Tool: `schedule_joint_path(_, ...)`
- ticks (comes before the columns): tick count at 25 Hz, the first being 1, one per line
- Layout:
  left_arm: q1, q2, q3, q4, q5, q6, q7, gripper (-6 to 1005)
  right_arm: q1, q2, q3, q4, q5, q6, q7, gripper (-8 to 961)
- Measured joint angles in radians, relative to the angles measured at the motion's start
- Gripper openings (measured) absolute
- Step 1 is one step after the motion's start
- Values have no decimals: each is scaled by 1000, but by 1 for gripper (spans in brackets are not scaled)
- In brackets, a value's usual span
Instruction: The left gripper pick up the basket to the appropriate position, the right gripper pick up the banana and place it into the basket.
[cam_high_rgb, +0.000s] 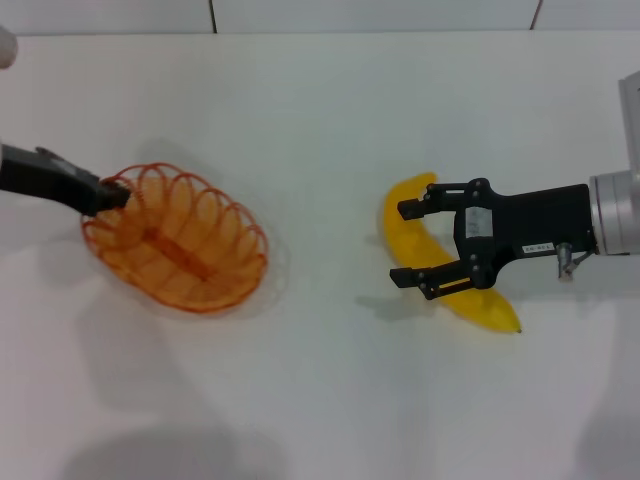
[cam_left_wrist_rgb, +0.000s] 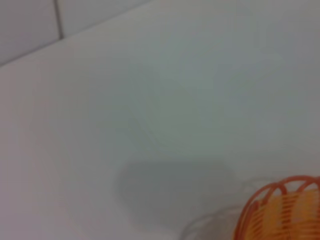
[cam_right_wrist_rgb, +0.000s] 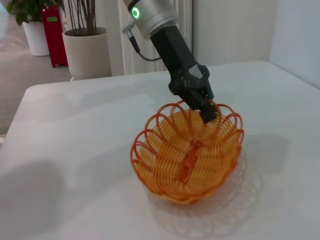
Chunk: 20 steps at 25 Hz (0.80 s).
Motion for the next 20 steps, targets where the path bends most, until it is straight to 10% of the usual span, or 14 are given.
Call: schedule_joint_path(20, 67, -12, -7, -145, -350, -224, -1, 74, 14, 2, -10, 15, -6, 22, 0, 881)
